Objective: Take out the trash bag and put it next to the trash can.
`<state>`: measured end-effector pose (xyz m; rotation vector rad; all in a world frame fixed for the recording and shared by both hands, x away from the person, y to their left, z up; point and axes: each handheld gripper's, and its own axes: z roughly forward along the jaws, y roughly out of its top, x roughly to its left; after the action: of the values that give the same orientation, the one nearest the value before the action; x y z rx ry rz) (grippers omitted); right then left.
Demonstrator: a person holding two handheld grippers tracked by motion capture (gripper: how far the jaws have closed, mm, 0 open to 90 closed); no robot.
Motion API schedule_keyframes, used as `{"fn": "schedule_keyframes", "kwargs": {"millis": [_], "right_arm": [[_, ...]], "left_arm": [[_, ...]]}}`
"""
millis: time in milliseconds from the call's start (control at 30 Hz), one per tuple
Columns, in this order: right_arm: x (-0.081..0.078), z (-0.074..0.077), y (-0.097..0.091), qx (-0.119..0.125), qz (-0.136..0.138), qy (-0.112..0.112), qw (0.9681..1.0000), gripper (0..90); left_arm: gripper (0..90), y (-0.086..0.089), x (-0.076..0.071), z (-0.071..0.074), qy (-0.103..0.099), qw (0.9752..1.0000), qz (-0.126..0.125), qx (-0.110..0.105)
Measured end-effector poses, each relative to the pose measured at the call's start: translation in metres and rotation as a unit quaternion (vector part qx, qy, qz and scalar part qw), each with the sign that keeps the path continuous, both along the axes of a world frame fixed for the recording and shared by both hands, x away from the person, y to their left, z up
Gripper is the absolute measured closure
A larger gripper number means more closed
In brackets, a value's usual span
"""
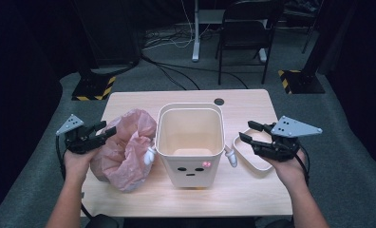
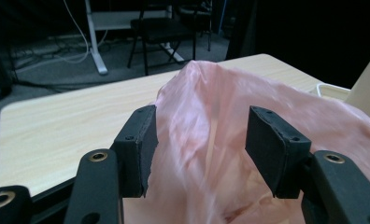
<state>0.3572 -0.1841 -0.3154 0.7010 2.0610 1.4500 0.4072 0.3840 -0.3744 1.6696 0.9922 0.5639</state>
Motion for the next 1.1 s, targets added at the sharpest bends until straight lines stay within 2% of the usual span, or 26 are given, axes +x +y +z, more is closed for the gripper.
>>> {"fn": "schedule_keyframes", "kwargs": {"millis": [200, 367, 567, 667, 767, 833, 1100], "right_arm": [[0.003, -0.012, -0.007, 0.003, -0.013, 0.011, 0.9998, 49.8], [0.005, -0.019, -0.013, 0.012, -0.021, 0.017, 0.9996, 49.8], [0.008, -0.025, -0.016, 0.022, -0.024, 0.020, 0.9993, 49.8], [0.009, -0.026, -0.016, 0.024, -0.027, 0.017, 0.9992, 49.7], [0.010, -0.029, -0.015, 0.027, -0.031, 0.015, 0.9990, 49.8], [0.011, -0.031, -0.015, 0.026, -0.033, 0.013, 0.9990, 49.8], [0.014, -0.044, -0.017, 0.025, -0.038, 0.023, 0.9987, 49.7]], "left_arm": [[43.3, -0.005, -0.006, 0.004, -0.012, 0.9999, -0.006, 0.002], [43.5, -0.004, -0.012, 0.008, -0.020, 0.9997, -0.007, -0.010], [43.7, -0.005, -0.022, 0.014, -0.034, 0.9994, -0.011, -0.001], [43.7, -0.006, -0.025, 0.020, -0.033, 0.9994, -0.012, 0.006], [43.6, -0.007, -0.031, 0.025, -0.039, 0.9990, -0.023, -0.002], [43.6, -0.010, -0.035, 0.026, -0.041, 0.9988, -0.027, 0.005], [43.6, -0.020, -0.041, 0.030, -0.045, 0.9980, -0.044, 0.005]]}}
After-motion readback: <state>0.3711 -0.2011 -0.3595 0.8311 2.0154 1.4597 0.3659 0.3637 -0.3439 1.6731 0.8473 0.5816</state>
